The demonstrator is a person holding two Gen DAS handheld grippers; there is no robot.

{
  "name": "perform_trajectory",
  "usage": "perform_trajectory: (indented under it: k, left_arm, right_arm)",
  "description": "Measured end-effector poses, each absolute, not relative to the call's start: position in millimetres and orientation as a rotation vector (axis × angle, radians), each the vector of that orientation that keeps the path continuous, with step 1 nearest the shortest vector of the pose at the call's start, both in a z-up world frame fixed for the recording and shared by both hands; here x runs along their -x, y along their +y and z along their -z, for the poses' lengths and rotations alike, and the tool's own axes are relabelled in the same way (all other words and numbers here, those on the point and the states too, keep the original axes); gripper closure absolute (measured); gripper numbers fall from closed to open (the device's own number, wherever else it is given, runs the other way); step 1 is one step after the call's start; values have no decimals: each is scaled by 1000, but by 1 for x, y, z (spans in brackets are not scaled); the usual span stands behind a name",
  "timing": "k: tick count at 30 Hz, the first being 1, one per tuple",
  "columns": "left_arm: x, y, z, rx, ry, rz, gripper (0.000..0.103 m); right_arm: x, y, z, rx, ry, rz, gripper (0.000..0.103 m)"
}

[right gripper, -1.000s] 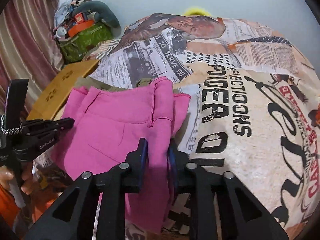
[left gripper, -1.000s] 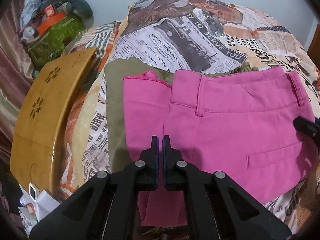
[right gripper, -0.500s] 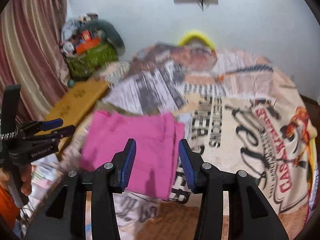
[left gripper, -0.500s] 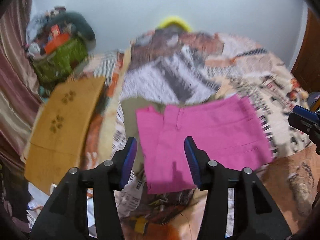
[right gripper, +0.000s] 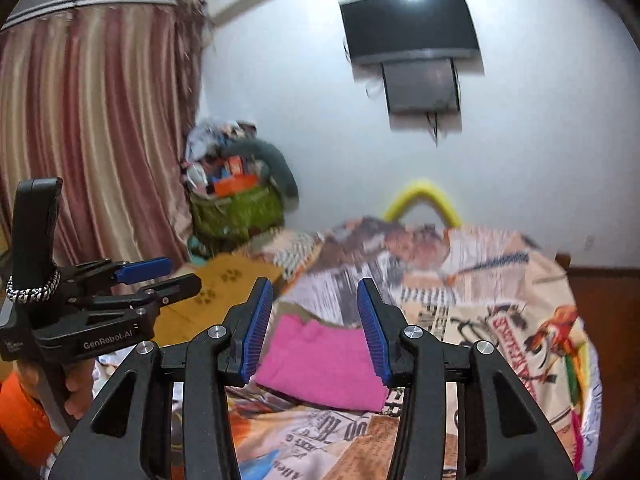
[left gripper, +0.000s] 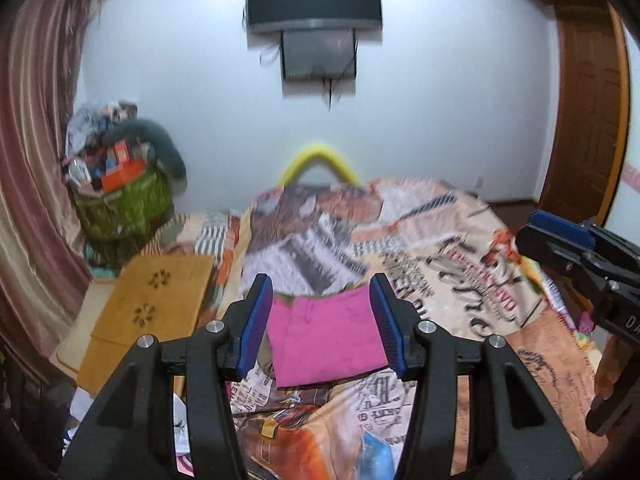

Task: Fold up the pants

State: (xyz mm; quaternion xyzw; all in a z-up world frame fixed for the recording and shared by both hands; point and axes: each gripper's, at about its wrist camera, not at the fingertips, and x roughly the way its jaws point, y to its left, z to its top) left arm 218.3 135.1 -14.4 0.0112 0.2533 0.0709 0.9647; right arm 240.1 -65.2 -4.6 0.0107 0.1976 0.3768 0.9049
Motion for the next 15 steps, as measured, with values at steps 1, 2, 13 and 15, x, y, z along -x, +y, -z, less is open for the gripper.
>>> perform_trajectory:
  k: [1, 2, 13, 15]
  left_arm:
    - [-203, 129, 7, -25, 483, -139, 53]
    - [-191, 125, 1, -27, 459, -140, 53]
    - [-81, 96, -29, -37, 273, -178, 51]
    - [-65, 94, -31, -20, 254, -175, 47]
  right_arm:
    - [-229, -69, 0, -25, 382, -777, 63]
    - [-218, -73, -4, -28, 357, -777, 63]
    - [-127, -108, -24, -40, 188, -720, 63]
    - [-118, -110, -26, -32, 173, -710, 63]
